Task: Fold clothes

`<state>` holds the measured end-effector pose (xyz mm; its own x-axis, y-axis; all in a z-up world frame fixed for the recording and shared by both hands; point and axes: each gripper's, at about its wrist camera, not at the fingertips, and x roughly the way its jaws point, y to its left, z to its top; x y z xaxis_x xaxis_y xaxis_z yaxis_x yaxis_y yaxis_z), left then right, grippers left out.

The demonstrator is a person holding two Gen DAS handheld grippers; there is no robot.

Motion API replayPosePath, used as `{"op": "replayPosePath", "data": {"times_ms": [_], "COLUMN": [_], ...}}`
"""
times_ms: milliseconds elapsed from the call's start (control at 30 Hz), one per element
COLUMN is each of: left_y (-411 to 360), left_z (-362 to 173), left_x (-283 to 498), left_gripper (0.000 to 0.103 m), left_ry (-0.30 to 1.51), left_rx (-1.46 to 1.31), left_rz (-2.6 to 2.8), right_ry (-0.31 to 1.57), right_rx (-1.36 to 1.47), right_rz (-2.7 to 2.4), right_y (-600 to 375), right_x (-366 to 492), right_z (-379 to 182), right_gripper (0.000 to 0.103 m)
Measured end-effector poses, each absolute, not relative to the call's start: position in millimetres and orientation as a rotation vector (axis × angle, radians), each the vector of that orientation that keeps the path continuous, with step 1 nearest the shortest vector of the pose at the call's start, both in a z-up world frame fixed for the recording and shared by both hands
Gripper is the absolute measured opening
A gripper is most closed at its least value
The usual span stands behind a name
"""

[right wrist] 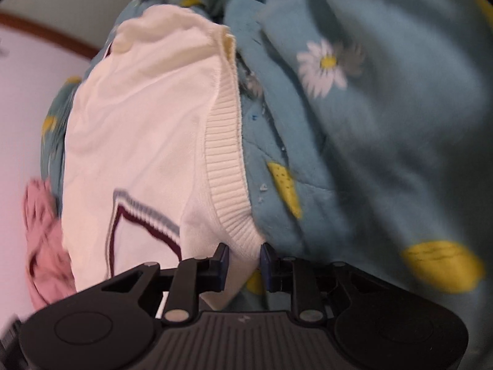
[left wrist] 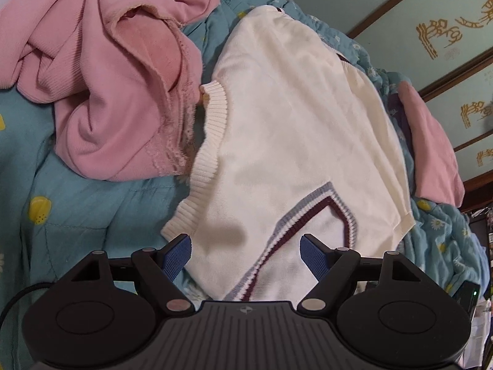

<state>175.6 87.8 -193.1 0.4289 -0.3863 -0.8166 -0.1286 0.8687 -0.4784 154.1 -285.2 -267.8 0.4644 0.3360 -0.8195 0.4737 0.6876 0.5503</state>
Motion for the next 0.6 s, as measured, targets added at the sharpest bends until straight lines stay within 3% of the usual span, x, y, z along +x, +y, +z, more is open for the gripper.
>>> {"op": "replayPosePath", "data": {"times_ms": [67,133,433,600], "left_y": [93,97,100,93], "left_z": [-194,-198,-212,-229], "left_x": [177,179,183,188], "left_gripper": [0.078,0.078,0.078,0.078], "left_ry": [1.115,1.133,1.212,1.311], "left_rx": [-0.540,-0.560,-0.583,-0.555], "left_rz": [-0.158,-0.143,-0.109,-0.093], "right_ry": [1.103,1.084,0.937,0.996], "right_rx": [0.837,0.773,0.586,0.634], "right_rz": [-0.113,-0.108,-0.147,-0.146], "right_y": [-280,-274,-290,-299], "right_x": [156,153,90,99], "right_z": [-267,-259,-190,-204], "right_gripper": [0.018,0.006,0.005,0.006]}}
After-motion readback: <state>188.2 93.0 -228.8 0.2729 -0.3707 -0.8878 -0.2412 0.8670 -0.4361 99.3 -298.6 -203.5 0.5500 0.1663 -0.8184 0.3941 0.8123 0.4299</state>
